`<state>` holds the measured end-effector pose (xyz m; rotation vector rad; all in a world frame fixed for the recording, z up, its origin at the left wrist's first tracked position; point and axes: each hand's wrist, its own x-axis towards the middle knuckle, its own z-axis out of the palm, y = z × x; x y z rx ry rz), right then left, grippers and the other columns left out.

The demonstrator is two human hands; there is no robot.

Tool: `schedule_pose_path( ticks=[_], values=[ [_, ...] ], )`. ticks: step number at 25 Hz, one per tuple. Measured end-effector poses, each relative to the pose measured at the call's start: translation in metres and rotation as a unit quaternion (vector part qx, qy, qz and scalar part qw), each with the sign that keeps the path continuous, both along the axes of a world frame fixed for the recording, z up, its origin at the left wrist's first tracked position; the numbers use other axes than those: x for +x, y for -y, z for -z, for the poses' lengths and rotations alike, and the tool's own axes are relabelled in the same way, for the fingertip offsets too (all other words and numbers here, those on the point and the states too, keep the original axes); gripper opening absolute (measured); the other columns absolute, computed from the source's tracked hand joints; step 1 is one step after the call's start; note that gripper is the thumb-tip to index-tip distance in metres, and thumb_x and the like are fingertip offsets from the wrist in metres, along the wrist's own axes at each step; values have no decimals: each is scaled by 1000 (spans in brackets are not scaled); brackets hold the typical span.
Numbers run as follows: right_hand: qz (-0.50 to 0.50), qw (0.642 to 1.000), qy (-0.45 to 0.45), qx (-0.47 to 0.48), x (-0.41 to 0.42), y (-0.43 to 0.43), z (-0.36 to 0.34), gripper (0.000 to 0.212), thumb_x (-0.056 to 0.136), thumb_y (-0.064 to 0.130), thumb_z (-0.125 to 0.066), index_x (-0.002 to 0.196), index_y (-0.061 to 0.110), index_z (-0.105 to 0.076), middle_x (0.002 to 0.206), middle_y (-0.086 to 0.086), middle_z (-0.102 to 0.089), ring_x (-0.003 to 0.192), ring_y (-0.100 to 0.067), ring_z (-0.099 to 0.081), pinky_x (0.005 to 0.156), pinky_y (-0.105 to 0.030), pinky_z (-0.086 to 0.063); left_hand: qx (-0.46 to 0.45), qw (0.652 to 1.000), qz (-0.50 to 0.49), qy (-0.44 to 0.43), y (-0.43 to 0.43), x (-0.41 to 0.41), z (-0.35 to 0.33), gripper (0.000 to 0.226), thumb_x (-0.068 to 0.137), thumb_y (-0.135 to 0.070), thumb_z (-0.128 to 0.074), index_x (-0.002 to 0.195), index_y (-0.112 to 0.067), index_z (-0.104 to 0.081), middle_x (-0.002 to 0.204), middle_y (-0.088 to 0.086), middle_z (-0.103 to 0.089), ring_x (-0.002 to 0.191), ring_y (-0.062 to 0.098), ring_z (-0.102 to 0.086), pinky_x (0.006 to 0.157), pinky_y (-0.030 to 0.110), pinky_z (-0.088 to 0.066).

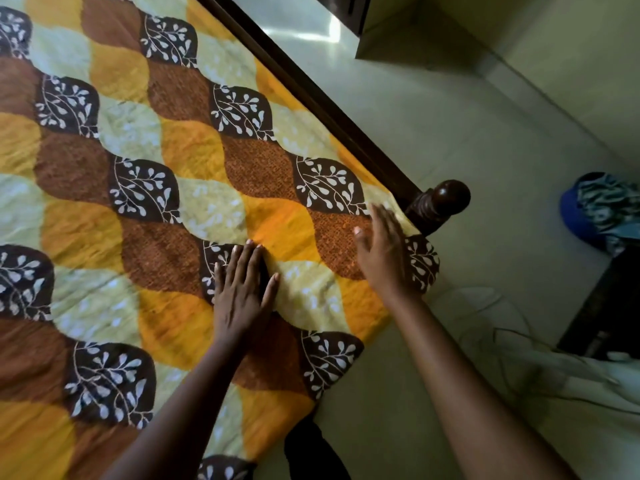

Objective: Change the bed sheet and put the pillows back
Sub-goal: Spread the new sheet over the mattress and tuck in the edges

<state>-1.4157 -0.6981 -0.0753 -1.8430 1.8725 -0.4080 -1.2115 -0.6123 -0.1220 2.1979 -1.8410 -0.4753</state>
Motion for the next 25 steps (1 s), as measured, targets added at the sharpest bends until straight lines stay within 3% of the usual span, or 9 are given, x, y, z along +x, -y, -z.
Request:
schedule_pose_path(
  ticks=[3,5,9,12,14,16,21,23,25],
  values=[
    [-236,969,-60,-51,31,-64,25,55,93,39,-29,145,21,-29,154,-2,-20,143,-17,-14,116,-41,-7,-35,999,3,23,-43,-27,-1,66,96,-53,-11,144,-12,-29,153,4,-26,144,8,-7,115,38,-5],
    [-295,942,-138,-80,22,-78,49,56,92,45,-31,143,23,-34,153,-2,-28,142,-19,-22,114,-43,-10,-36,998,16,39,-75,-37,9,63,98,-50,-12,144,-11,-29,152,4,-27,145,9,-3,116,41,-8],
    [-166,964,-185,-92,-30,-56,58,58,94,51,-22,147,25,-25,155,1,-21,143,-18,-14,115,-41,-3,-18,997,44,65,-83,-34,20,62,97,-49,-14,145,-12,-26,153,4,-23,146,14,-5,117,42,-6],
    [-23,989,-143,-34,-66,-57,41,60,93,49,-26,145,19,-31,153,-5,-26,142,-25,-22,115,-45,-15,23,998,47,39,-83,-32,14,65,96,-53,-14,145,-13,-26,154,4,-22,145,11,1,117,41,-3],
    [-10,997,-78,10,-76,-63,23,61,93,45,-31,144,13,-32,153,-10,-27,141,-28,-23,115,-46,-23,74,997,23,-19,-74,-31,-4,61,96,-50,-27,146,-16,-25,155,1,-18,145,11,1,118,40,-3],
    [-3,999,-21,35,-74,-81,0,57,93,37,-37,143,11,-33,152,-11,-29,140,-27,-26,113,-41,-29,125,987,-12,-105,-74,-34,-27,55,96,-36,-43,146,-17,-29,155,0,-19,143,19,-16,117,42,-16],
    [3,995,65,75,-48,-152,-50,43,96,24,-47,137,14,-42,142,-11,-42,130,-25,-41,99,-35,-40,153,907,-195,-339,-134,-31,-90,37,96,-24,-48,132,-13,-50,140,11,-47,125,23,-47,97,30,-42],
    [-27,992,84,95,-32,-173,-57,38,96,21,-47,133,15,-48,138,-9,-47,127,-25,-45,97,-31,-39,153,873,-257,-384,-168,-18,-101,35,96,-22,-48,129,-12,-53,134,9,-53,116,19,-53,79,20,-45],
    [-89,983,104,125,-8,-198,-66,34,96,19,-47,129,16,-53,136,-8,-49,126,-25,-46,94,-27,-39,130,845,-303,-421,-210,-2,-115,34,96,-18,-48,129,-8,-53,131,7,-53,113,17,-52,78,16,-46]
  ],
)
